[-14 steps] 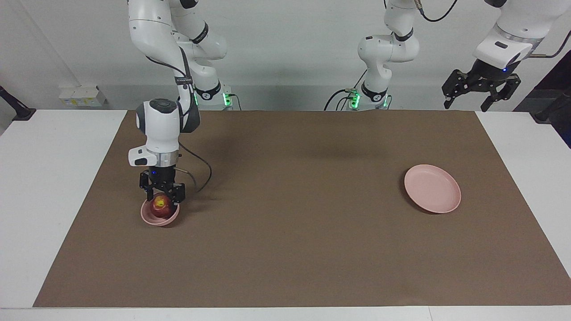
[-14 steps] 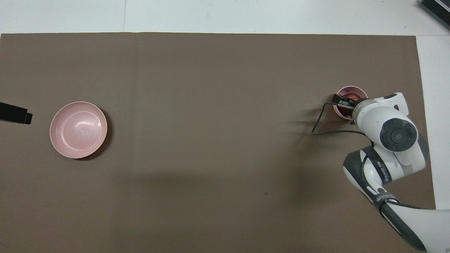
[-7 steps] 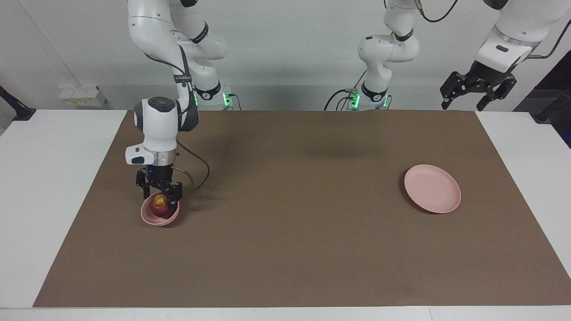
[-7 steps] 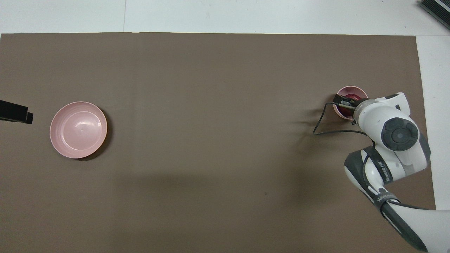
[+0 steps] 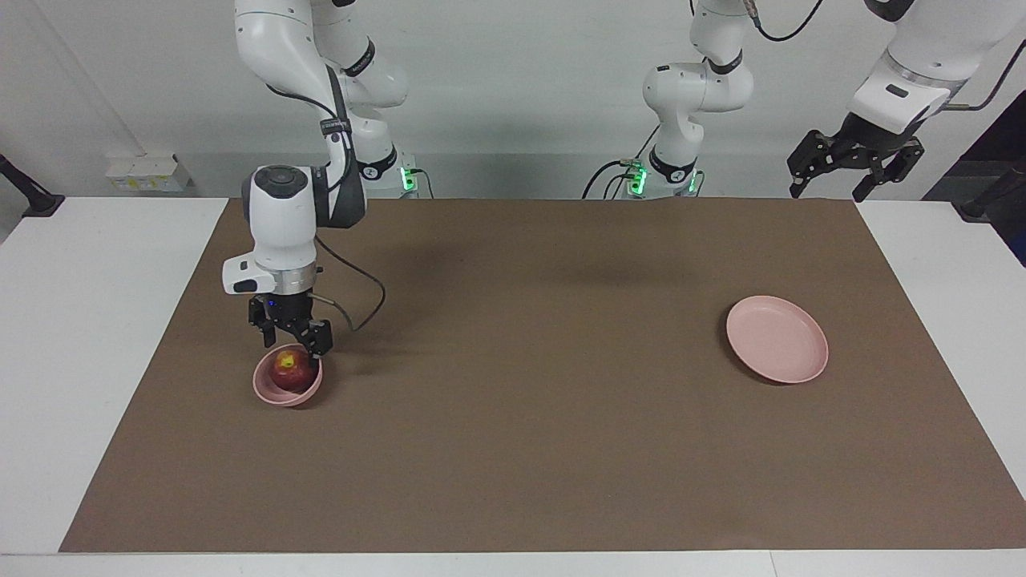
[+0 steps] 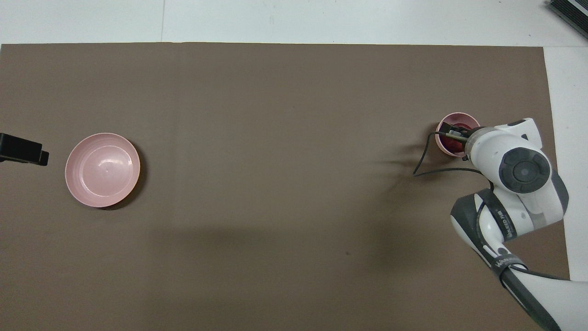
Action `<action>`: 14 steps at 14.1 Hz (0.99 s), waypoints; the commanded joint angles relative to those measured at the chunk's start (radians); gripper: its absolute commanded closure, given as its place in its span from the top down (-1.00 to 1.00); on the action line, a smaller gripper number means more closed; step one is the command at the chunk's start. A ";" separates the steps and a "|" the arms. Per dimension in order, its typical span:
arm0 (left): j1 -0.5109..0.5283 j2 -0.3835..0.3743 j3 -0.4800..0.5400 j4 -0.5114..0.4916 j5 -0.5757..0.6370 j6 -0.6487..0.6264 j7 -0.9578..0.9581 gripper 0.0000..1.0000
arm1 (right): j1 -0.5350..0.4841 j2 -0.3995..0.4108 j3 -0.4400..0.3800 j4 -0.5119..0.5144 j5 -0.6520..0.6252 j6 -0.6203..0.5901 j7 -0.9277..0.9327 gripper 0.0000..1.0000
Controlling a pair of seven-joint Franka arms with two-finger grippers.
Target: Move apple from plate to bowl
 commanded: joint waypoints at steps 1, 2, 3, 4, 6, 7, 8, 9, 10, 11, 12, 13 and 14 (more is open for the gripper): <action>0.001 -0.021 0.012 -0.032 -0.011 0.000 0.020 1.00 | -0.008 -0.008 0.007 0.095 0.159 -0.156 -0.206 1.00; 0.003 -0.021 0.012 -0.035 -0.009 0.000 0.020 1.00 | -0.008 -0.009 0.009 0.132 0.194 -0.223 -0.260 1.00; 0.003 -0.024 0.012 -0.040 -0.008 -0.002 0.024 1.00 | -0.008 -0.009 0.009 0.170 0.210 -0.291 -0.308 1.00; 0.003 -0.024 0.012 -0.041 0.000 -0.002 0.053 1.00 | -0.009 -0.014 0.009 0.205 0.225 -0.363 -0.349 1.00; 0.004 -0.026 0.012 -0.043 0.003 -0.007 0.081 1.00 | -0.009 -0.046 0.007 0.247 0.265 -0.475 -0.412 1.00; 0.004 -0.026 0.012 -0.043 0.003 -0.004 0.081 1.00 | -0.008 -0.072 0.007 0.259 0.268 -0.526 -0.423 1.00; 0.004 -0.026 0.012 -0.043 0.003 0.000 0.079 1.00 | -0.008 -0.104 0.009 0.264 0.267 -0.579 -0.426 1.00; 0.004 -0.026 0.012 -0.043 0.003 -0.002 0.079 1.00 | -0.006 -0.138 0.009 0.265 0.268 -0.621 -0.440 1.00; 0.004 -0.026 0.012 -0.043 0.003 0.000 0.079 1.00 | -0.004 -0.170 0.009 0.265 0.274 -0.662 -0.466 1.00; 0.006 -0.024 0.012 -0.040 0.003 0.009 0.076 1.00 | -0.003 -0.201 0.009 0.267 0.287 -0.701 -0.487 1.00; 0.004 -0.023 0.012 -0.035 0.003 0.007 0.076 1.00 | -0.003 -0.222 0.009 0.275 0.294 -0.736 -0.498 1.00; 0.004 -0.024 0.010 -0.035 0.000 0.007 0.076 1.00 | -0.004 -0.233 0.007 0.294 0.294 -0.782 -0.503 1.00; 0.004 -0.024 0.010 -0.033 -0.006 0.007 0.076 1.00 | -0.006 -0.232 0.006 0.333 0.296 -0.835 -0.504 1.00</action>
